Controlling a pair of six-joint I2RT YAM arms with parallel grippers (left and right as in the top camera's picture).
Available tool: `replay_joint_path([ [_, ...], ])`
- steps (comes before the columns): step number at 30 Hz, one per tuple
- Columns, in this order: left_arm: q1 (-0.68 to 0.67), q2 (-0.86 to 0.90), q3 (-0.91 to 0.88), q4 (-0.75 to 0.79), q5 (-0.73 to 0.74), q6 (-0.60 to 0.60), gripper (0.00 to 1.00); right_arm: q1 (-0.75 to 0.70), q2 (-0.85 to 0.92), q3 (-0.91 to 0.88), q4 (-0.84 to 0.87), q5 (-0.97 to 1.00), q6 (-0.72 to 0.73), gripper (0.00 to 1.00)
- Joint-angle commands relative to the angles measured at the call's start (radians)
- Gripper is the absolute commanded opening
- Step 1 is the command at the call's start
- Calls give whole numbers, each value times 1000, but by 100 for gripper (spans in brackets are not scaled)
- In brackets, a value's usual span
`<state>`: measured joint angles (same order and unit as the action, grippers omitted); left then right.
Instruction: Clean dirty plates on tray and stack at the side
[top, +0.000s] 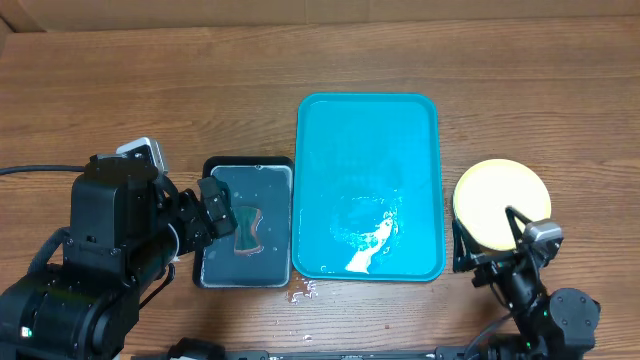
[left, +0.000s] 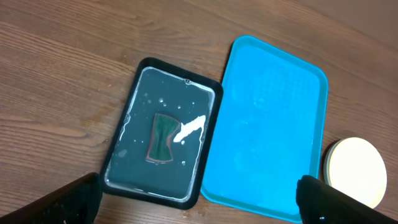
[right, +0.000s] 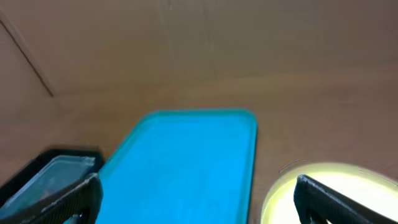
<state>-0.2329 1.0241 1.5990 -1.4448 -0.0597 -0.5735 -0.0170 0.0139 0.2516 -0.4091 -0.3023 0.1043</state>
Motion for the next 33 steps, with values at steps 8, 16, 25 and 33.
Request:
replay_joint_path([
  [8, 5, 3, 13, 0, 1, 2, 100, 6, -11, -245, 363, 18, -1, 100],
  [16, 5, 3, 13, 0, 1, 2, 100, 6, -11, -244, 353, 17, -1, 100],
  [25, 5, 3, 13, 0, 1, 2, 100, 6, -11, -244, 353, 17, -1, 100],
  [33, 5, 3, 13, -2, 1, 3, 100, 6, -11, -244, 353, 17, -1, 100],
])
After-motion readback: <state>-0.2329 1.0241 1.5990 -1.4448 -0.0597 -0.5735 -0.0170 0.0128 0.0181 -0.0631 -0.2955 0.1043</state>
